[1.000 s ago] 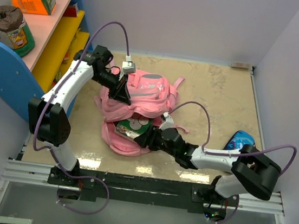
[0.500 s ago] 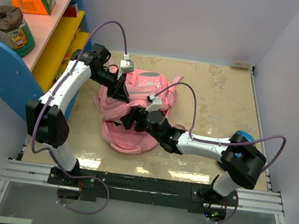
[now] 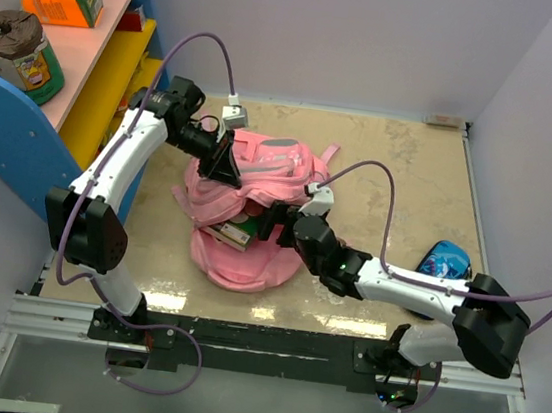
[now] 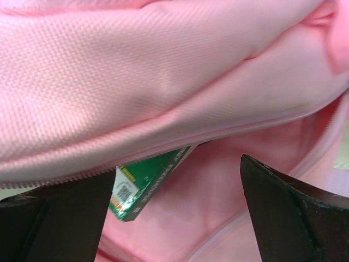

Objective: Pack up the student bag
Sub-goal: Adjust the book in the student bag.

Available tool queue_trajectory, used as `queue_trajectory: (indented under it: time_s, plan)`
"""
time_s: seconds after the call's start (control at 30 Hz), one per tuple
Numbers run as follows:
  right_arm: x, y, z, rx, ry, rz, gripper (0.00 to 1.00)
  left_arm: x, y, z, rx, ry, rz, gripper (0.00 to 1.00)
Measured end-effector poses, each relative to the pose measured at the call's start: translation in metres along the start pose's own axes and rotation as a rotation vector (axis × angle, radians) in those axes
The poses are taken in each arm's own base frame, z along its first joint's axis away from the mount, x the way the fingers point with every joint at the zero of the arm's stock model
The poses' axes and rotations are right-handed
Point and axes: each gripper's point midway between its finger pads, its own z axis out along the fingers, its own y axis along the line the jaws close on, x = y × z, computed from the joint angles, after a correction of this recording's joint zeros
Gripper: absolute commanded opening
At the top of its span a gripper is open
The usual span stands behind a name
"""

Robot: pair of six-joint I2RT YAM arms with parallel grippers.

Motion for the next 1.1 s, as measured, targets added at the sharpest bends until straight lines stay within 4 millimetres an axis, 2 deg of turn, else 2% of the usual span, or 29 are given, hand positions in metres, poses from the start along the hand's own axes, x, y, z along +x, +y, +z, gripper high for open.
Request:
queue_trajectory:
  time_s: [0.07,0.17,0.2,0.27,0.3,0.37,0.4,0.43,0.6,0.83,0.97,1.03,1.1]
  plan:
    - [-0.005,-0.006,-0.002,0.015,-0.031,-0.020,0.99,-0.002,-0.001,-0.001,-0.002,-0.002,-0.003,0.00]
    - [-0.009,-0.011,0.003,0.023,-0.089,-0.069,0.91,-0.004,-0.001,-0.002,-0.005,-0.005,-0.002,0.00]
    - [-0.007,-0.011,0.008,0.024,-0.102,-0.088,0.82,-0.005,-0.001,-0.002,-0.006,-0.005,-0.001,0.00]
    - [0.001,-0.012,0.021,0.029,-0.115,-0.131,0.73,-0.006,-0.001,-0.002,-0.006,-0.006,-0.001,0.00]
    - [0.009,-0.013,0.029,0.031,-0.113,-0.154,0.61,-0.006,-0.001,-0.002,-0.006,-0.006,-0.001,0.00]
    - [0.019,-0.014,0.042,0.038,-0.111,-0.187,0.54,-0.006,-0.001,-0.002,-0.007,-0.005,-0.001,0.00]
    - [0.021,-0.012,0.051,0.042,-0.126,-0.191,0.45,-0.006,-0.001,-0.002,-0.007,-0.005,-0.001,0.00]
    - [0.021,-0.009,0.058,0.047,-0.139,-0.192,0.43,-0.005,0.000,-0.003,-0.011,-0.003,-0.001,0.00]
    - [0.002,0.004,0.085,0.080,-0.237,-0.158,0.44,-0.006,0.005,-0.007,-0.037,-0.007,0.000,0.00]
    - [-0.014,0.014,0.099,0.094,-0.317,-0.134,0.45,-0.007,0.005,-0.011,-0.048,-0.010,0.001,0.00]
    - [-0.018,0.019,0.100,0.078,-0.335,-0.120,0.50,-0.007,0.005,-0.011,-0.050,-0.011,0.000,0.00]
    - [-0.021,0.023,0.100,0.060,-0.350,-0.112,0.46,-0.007,0.005,-0.011,-0.047,-0.014,0.001,0.00]
    - [-0.029,0.032,0.108,0.055,-0.387,-0.106,0.45,-0.008,0.005,-0.011,-0.049,-0.016,0.005,0.00]
